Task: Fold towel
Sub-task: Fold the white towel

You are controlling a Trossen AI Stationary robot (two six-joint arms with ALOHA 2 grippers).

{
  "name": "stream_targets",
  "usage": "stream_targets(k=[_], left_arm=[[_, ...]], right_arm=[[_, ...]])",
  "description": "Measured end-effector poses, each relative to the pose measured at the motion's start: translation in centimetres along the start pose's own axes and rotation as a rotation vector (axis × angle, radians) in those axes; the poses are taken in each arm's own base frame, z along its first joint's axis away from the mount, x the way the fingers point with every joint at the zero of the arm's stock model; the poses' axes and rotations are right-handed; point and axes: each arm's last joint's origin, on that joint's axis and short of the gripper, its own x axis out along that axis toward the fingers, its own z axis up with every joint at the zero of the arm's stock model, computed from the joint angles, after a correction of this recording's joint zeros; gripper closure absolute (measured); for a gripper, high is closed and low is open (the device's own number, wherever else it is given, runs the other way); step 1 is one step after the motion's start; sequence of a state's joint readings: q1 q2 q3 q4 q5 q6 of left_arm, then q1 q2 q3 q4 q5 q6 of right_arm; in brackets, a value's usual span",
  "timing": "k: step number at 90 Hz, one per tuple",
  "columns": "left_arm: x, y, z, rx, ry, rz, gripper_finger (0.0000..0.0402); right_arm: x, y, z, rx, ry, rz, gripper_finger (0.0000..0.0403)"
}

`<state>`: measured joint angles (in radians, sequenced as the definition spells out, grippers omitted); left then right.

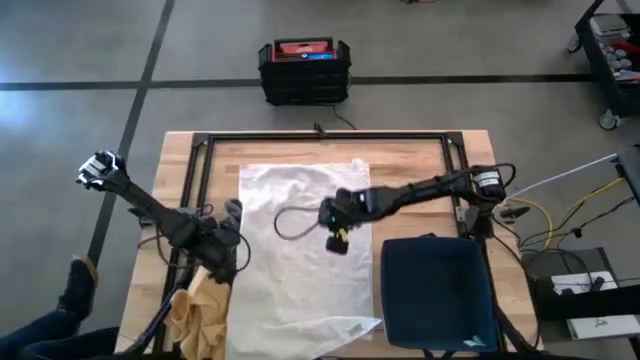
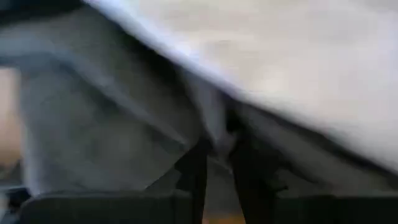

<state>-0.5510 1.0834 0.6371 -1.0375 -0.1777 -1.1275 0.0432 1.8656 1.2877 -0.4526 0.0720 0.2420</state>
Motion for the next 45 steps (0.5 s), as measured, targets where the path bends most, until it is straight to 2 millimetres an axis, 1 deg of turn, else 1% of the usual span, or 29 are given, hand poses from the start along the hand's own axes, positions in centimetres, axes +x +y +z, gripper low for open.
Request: stream_targets(k=[6, 11, 22, 35, 45], left_arm=[[1.0, 1.0, 0.1, -0.046, -0.004, 0.055, 0.0342], [1.6, 1.4, 0.6, -0.083, -0.025, 0.072, 0.0342], [2.4, 2.8, 1.9, -0.192, -0.088, 0.156, 0.0342], [3.2, 4.5, 2.8, -0.311, -0.066, 0.228, 0.0344], [3.6, 4.9, 3.1, -0.328, -0.037, 0.233, 0.0359]], right_arm=[[1.1, 0.1, -1.6, 0.023, 0.011, -0.001, 0.0400], [1.8, 0.2, -2.9, 0.045, 0.027, -0.004, 0.0400], [2.8, -0.1, -5.3, 0.081, 0.092, -0.020, 0.0400], [3.0, -0.1, -6.8, 0.089, 0.115, -0.034, 0.0400], [2.9, -0.2, -7.3, 0.088, 0.161, -0.050, 0.0400]])
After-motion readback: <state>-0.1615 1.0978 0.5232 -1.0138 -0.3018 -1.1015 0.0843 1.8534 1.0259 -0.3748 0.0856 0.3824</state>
